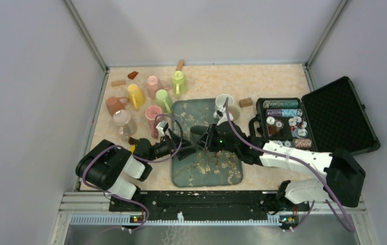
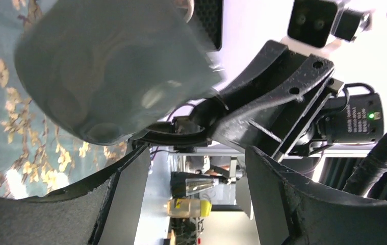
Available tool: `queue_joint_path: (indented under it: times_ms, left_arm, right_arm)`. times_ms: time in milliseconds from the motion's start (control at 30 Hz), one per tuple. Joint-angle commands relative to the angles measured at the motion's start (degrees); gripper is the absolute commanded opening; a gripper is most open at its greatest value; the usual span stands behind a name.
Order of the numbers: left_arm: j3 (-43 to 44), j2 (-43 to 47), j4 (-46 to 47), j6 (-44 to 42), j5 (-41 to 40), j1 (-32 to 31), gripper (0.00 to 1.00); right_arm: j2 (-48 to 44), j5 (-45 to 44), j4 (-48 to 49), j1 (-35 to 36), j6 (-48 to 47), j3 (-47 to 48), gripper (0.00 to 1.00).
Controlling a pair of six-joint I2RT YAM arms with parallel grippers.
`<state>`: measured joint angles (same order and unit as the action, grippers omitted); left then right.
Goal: Turn the mug right side up
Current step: Place the cup on the tray.
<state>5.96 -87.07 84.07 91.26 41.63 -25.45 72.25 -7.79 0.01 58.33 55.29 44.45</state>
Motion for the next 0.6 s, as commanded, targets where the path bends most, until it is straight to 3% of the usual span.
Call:
queue_joint_path:
  times_ms: [0,367,567]
  left_arm:
    - [-1.3,-0.8,12.8,-5.1,2.6,-0.2,0.75]
    - [-1.1,4.3,-4.2,-14.7,3.5,-0.9,0.75]
    - [1.0,13.4,-25.3,-23.8,1.8,-0.9,0.79]
  right_arm:
    - [1.1,-2.6,-4.8,0.5,-6.5,4.7,0.0]
    - [2.3,-9.4,-13.7,5.1,-11.6,4.2,0.0]
    - [-5.8,-11.8,-7.0,7.5,-12.5,-4.9,0.0]
